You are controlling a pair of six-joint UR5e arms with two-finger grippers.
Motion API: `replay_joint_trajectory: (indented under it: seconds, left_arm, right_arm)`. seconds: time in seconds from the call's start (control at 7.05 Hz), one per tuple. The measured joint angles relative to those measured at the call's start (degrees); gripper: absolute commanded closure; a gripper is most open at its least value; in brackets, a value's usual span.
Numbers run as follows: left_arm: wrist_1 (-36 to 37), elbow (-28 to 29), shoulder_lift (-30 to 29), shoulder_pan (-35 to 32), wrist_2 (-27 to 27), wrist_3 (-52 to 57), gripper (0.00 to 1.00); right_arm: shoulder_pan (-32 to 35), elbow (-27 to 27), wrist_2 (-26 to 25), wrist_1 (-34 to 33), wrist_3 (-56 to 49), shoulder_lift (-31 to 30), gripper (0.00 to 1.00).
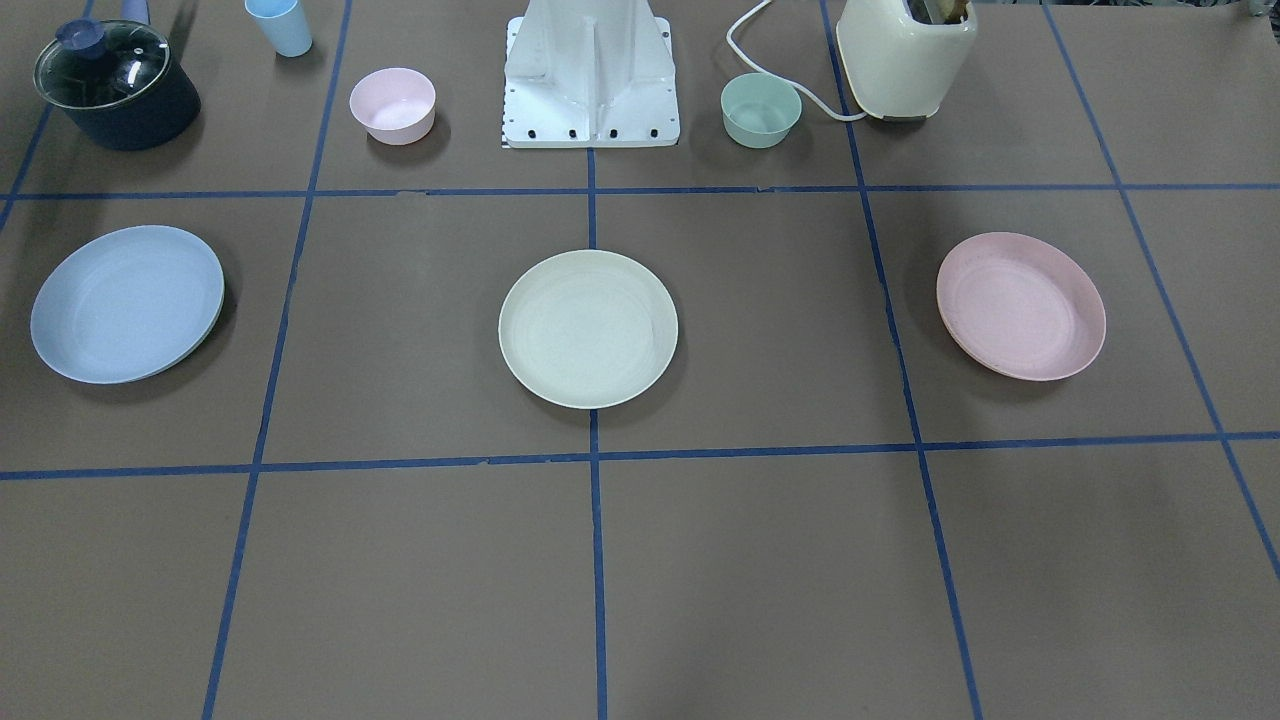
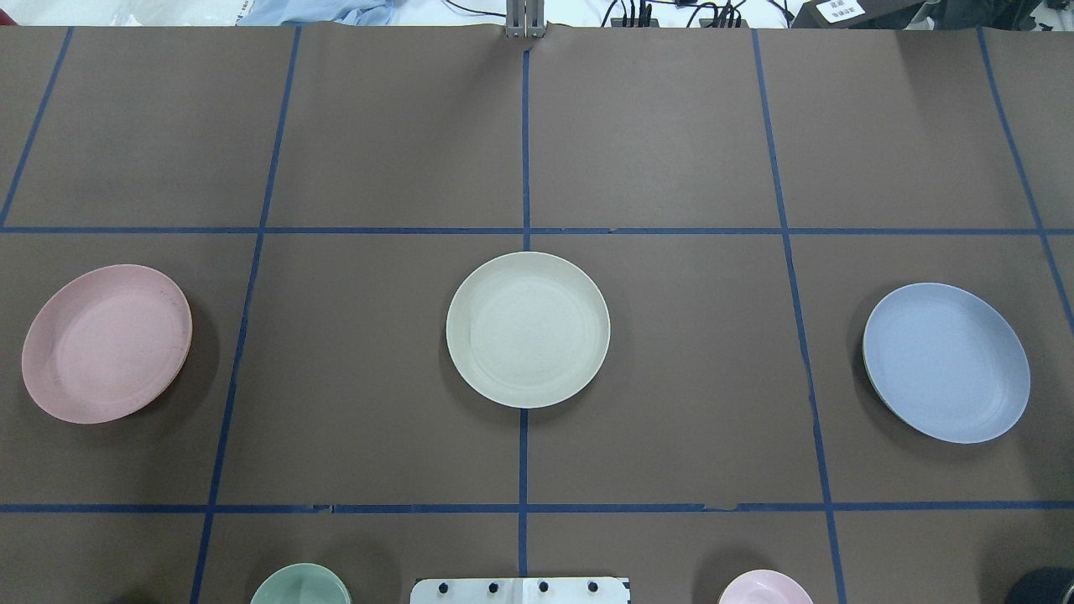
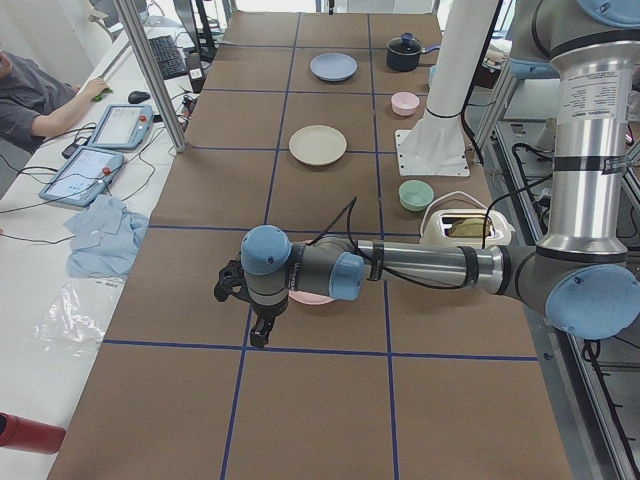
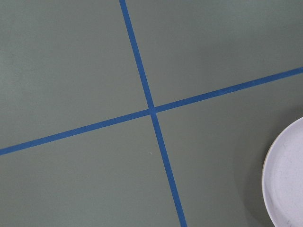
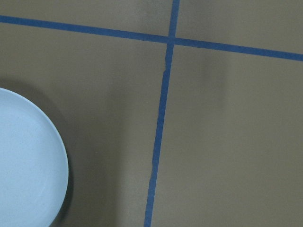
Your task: Stack three plates with pink and blue
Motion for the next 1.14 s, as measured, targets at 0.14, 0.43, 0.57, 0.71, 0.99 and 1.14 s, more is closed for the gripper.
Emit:
replay_joint_trajectory:
  seconds: [0.14, 0.43, 0.57, 0.71, 0.99, 1.14]
  left_arm:
    - [0.0, -0.1, 0.0, 0.0, 0.0, 0.0, 0.00]
    - [0.1, -1.4, 0.3, 0.2, 0.0, 0.0, 0.00]
    - [0.1, -4.1, 1.3, 0.2, 0.0, 0.0, 0.00]
    - [0.2, -7.8, 2.8, 0.2, 0.0, 0.0, 0.00]
    - [0.2, -12.2, 4.1, 0.4, 0.3, -0.5, 0.00]
    - [0.1, -12.9, 3.1, 0.4, 0.2, -0.8, 0.00]
  right_arm:
    - [0.0, 0.0, 0.0, 0.0, 0.0, 0.0, 0.00]
    - [0.0, 0.0, 0.1, 0.0, 0.0, 0.0, 0.00]
    - [0.0, 0.1, 0.1, 0.0, 0.0, 0.1, 0.00]
    - [0.0, 0.3, 0.2, 0.0, 0.0, 0.2, 0.00]
    - [0.0, 0.5, 0.2, 0.7, 0.3, 0.6, 0.00]
    - [-0.1, 0.5, 0.2, 2.9, 0.5, 1.4, 0.00]
